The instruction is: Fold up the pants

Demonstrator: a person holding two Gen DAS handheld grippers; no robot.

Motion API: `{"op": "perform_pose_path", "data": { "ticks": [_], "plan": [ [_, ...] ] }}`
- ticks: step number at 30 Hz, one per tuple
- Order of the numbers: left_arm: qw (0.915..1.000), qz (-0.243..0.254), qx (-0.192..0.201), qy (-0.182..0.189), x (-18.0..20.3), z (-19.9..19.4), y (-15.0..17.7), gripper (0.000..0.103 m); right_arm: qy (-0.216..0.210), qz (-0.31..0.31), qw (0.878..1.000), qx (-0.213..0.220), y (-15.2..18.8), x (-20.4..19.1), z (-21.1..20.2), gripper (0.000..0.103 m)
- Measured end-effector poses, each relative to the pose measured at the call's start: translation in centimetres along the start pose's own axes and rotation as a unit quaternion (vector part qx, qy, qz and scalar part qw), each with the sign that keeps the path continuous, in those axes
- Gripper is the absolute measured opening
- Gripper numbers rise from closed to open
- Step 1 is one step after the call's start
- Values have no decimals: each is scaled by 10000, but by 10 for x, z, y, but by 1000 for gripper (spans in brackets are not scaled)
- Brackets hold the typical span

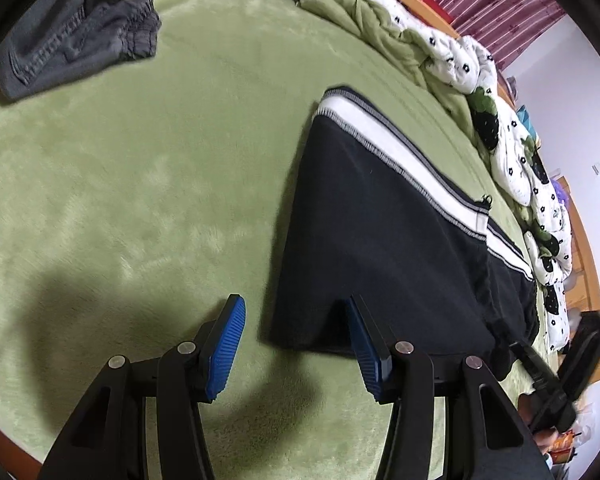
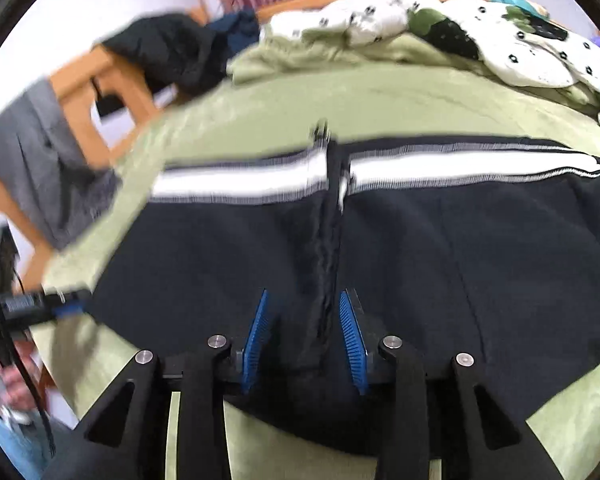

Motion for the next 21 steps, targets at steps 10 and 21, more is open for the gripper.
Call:
{"op": "perform_pose_path", "data": {
  "ticks": [10,21],
  "plan": [
    [9997,7,-10,259,7,20,5,49,197,145,9983,535,8,15,-33,42],
    [9991,108,375,-135,20,27,2,58,-33,1120,9915,657,11,77,-60,42]
  ]
}}
Point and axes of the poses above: each gripper's, at about its wrist camera, not at the fingertips, and z roughly the way its jaws point, x to its right, y to its underside, the point moved 3 cm from there along z, roughly the way its jaws point, and after that the axes turned 7 degrees about -x, right-handed, at the moved point
